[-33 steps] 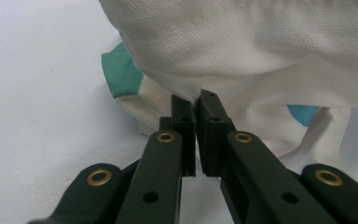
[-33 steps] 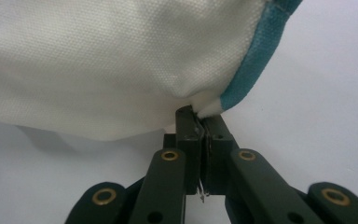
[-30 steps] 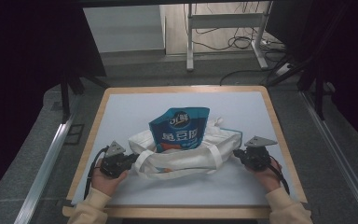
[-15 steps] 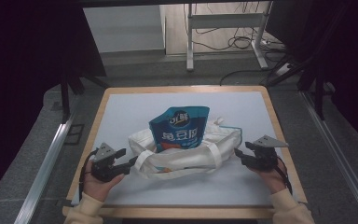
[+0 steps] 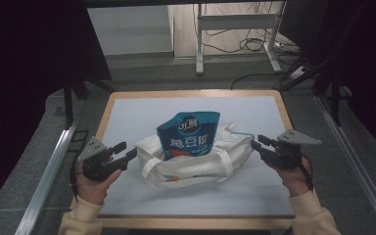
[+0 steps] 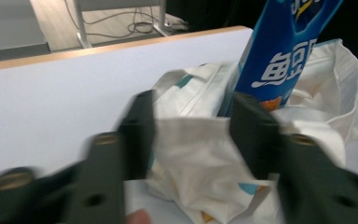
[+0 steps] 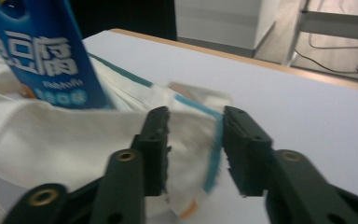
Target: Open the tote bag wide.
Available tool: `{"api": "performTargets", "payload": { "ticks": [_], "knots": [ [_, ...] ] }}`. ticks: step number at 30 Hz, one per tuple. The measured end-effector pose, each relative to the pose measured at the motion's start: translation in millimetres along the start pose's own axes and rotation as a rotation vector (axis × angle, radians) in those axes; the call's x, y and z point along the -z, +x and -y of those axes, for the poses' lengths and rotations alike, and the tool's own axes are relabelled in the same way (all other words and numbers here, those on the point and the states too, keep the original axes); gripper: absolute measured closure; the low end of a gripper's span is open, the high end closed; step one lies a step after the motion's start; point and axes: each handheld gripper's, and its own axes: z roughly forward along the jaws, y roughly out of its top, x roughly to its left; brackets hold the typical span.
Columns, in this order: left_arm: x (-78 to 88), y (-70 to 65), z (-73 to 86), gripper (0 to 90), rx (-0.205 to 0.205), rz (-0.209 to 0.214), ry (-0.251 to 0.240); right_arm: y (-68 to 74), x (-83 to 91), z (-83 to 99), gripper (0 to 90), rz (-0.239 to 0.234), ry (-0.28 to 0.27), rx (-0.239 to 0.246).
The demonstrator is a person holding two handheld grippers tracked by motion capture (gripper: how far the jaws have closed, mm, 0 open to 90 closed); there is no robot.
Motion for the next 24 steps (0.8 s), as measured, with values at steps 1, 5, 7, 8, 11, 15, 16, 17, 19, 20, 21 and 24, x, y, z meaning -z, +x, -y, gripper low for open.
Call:
{"api": "performTargets", "payload": {
  "ticks": [1,5,7,8,11,15,16,17,19,20,21,24],
  "knots": [
    [-3.9,-1.4,-4.2,64.3,-0.007,0.021,0.012,2.7,-2.9,-4.8,68.0,-0.008,0.005,0.017],
    [-17.6,-5.0,-14.3,87.4,-0.030,0.064,0.047,13.6,-17.2,-21.6,79.4,-0.034,0.038,0.068],
    [-25.5,-6.7,-18.6,88.9,-0.037,0.075,0.065,18.5,-24.6,-27.7,82.8,-0.049,0.056,0.082],
    [-30.1,-7.2,-20.1,89.4,-0.033,0.081,0.073,20.2,-27.3,-29.3,83.6,-0.054,0.064,0.087],
    [-40.2,-7.7,-19.5,89.5,-0.028,0.088,0.101,26.2,-38.6,-32.3,86.2,-0.071,0.094,0.099],
    [-47.4,-8.0,-10.4,89.5,-0.027,0.094,0.139,31.4,-50.8,-25.7,87.4,-0.082,0.144,0.112],
    [-48.6,-7.8,-7.4,89.5,-0.026,0.096,0.148,31.4,-50.8,-25.7,87.4,-0.082,0.144,0.112],
    [-49.9,-7.8,-4.4,89.5,-0.027,0.097,0.157,31.8,-52.6,-22.9,87.4,-0.087,0.148,0.110],
    [-53.6,-8.6,3.0,89.6,-0.028,0.101,0.183,32.4,-56.0,-14.4,87.6,-0.093,0.164,0.106],
    [-53.6,-8.6,3.0,89.5,-0.028,0.101,0.183,32.4,-56.0,-14.4,87.6,-0.093,0.164,0.106],
    [-55.6,-9.2,6.3,89.5,-0.032,0.103,0.196,32.4,-56.5,-12.3,87.7,-0.094,0.168,0.105],
    [-60.0,-10.5,13.6,89.5,-0.032,0.104,0.221,32.9,-58.3,-4.2,88.0,-0.103,0.179,0.102]
  ]
}}
